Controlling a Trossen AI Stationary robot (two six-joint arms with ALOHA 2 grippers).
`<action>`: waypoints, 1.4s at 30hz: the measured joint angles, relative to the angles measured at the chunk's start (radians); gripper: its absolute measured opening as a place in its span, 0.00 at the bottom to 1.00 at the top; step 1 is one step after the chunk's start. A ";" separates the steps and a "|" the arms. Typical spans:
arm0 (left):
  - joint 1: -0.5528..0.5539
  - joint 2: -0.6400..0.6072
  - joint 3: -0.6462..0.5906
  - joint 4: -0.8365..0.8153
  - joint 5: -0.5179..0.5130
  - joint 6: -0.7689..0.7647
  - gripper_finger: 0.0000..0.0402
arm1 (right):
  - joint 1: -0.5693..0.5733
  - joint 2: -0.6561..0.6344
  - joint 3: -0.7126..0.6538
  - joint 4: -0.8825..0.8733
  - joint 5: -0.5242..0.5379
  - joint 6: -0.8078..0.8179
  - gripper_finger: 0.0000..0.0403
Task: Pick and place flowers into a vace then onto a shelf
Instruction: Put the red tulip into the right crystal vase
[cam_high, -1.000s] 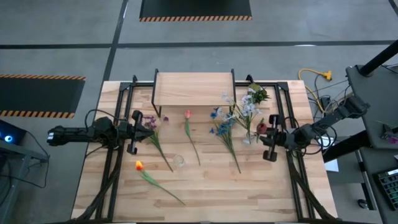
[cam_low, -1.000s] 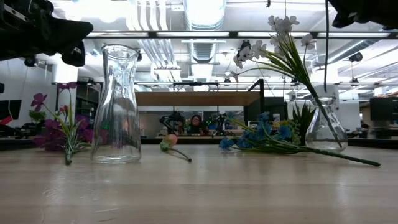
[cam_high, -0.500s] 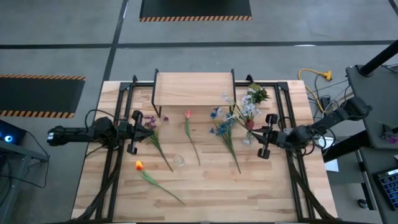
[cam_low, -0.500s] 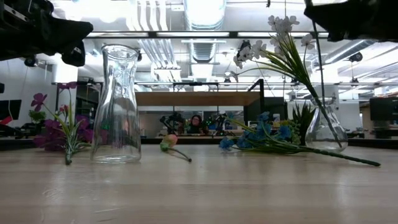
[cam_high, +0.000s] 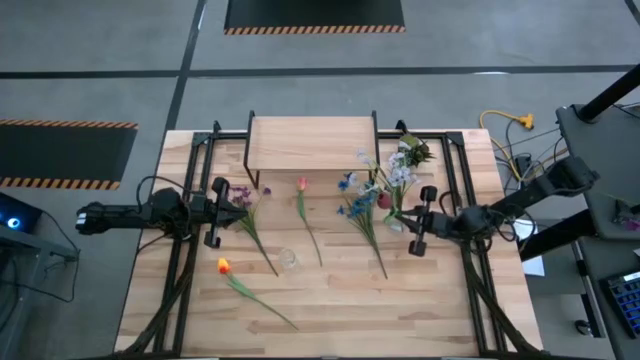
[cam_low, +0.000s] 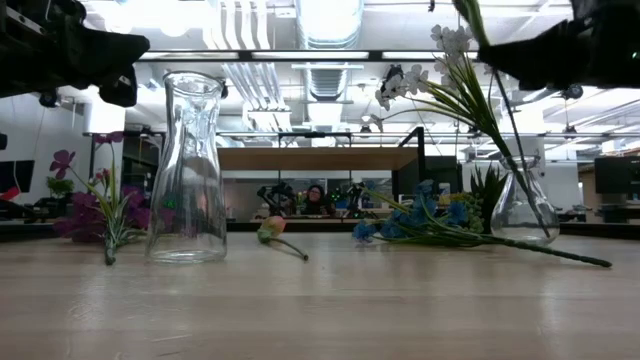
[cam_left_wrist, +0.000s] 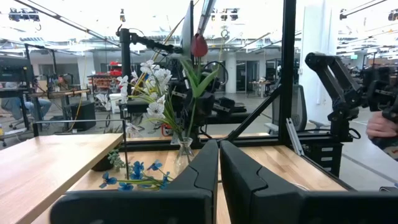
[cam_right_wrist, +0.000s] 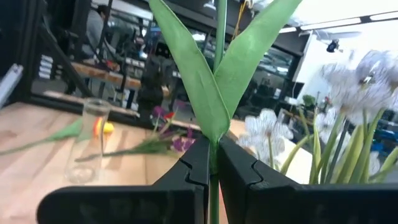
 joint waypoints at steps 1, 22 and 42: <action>0.000 0.000 0.000 0.000 0.000 0.000 0.00 | -0.006 0.013 0.000 0.000 0.000 0.000 0.03; 0.000 0.000 0.000 0.000 0.000 0.000 0.00 | -0.047 0.176 0.000 -0.001 0.019 0.143 0.03; 0.000 0.000 0.000 0.000 0.000 0.000 0.00 | -0.045 0.172 0.000 0.009 0.154 0.236 0.49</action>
